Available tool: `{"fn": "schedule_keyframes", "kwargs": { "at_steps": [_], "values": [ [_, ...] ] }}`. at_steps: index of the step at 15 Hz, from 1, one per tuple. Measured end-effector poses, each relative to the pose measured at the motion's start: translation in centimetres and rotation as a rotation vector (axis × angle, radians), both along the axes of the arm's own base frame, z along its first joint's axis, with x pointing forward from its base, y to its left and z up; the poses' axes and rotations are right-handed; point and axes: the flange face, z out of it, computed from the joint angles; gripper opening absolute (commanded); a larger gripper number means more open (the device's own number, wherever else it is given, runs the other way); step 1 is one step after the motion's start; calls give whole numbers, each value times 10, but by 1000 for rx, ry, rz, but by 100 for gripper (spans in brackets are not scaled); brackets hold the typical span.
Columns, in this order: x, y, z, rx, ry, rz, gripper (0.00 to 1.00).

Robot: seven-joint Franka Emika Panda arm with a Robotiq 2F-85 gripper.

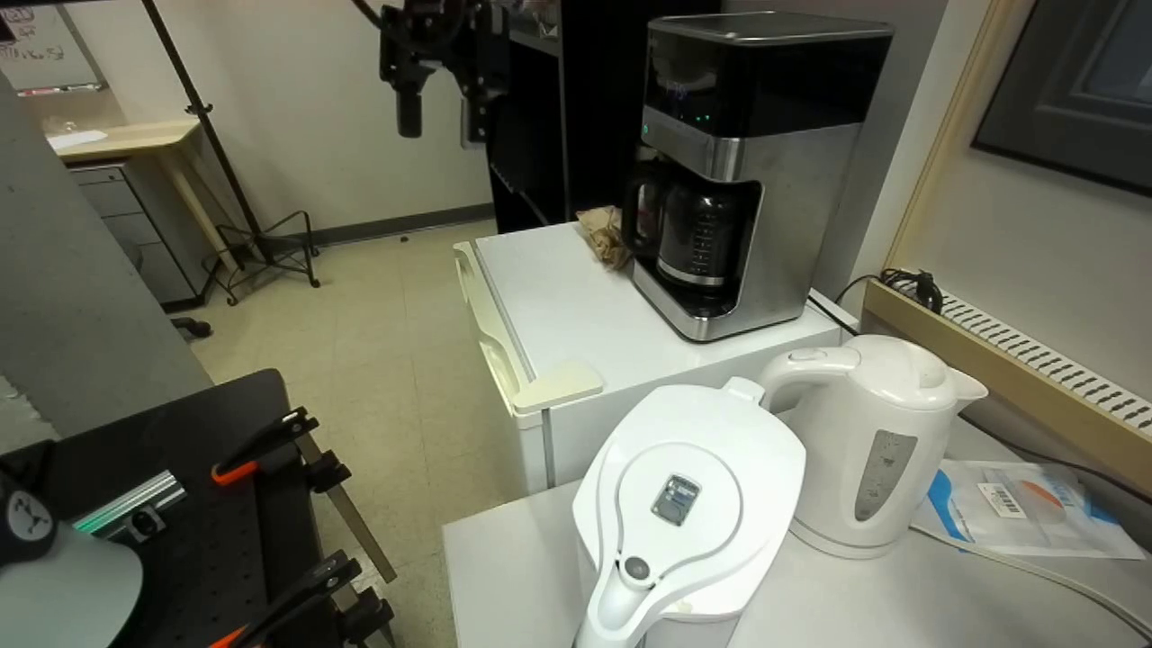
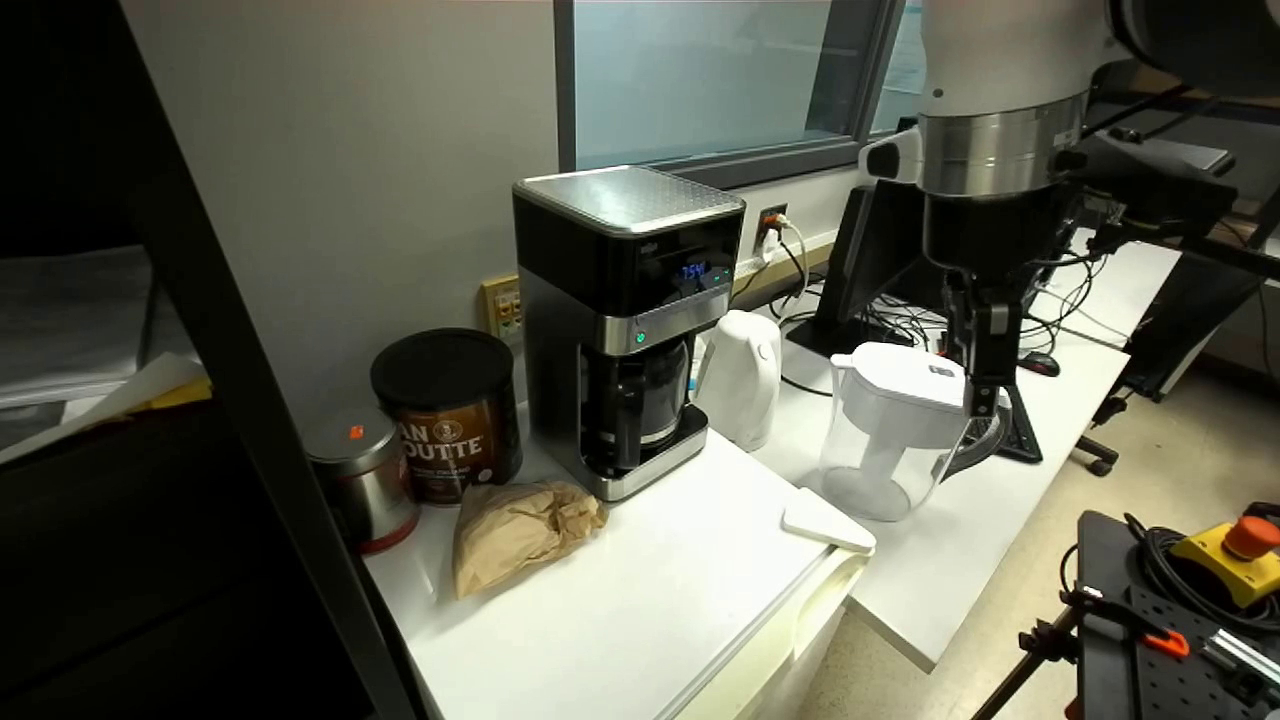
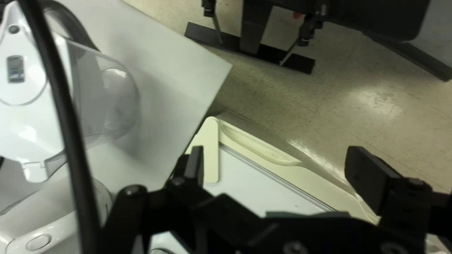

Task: Press a button on the coffeemaker.

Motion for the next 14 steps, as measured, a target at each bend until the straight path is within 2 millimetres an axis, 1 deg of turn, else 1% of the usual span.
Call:
{"fn": "schedule_keyframes", "kwargs": {
  "at_steps": [1, 3, 4, 6, 7, 9, 11, 14],
  "values": [
    [2, -3, -2, -35, -17, 41, 74],
    [7, -7, -6, -97, -68, 122, 60],
    [10, -9, -8, -124, -99, 161, 51],
    [16, -10, -13, -170, -174, 233, 37],
    [19, -10, -15, -188, -214, 269, 28],
    [24, -9, -20, -206, -301, 341, 13],
    [28, -8, -24, -207, -386, 404, 0],
    [31, -9, -28, -204, -501, 481, 0]
  ]
}}
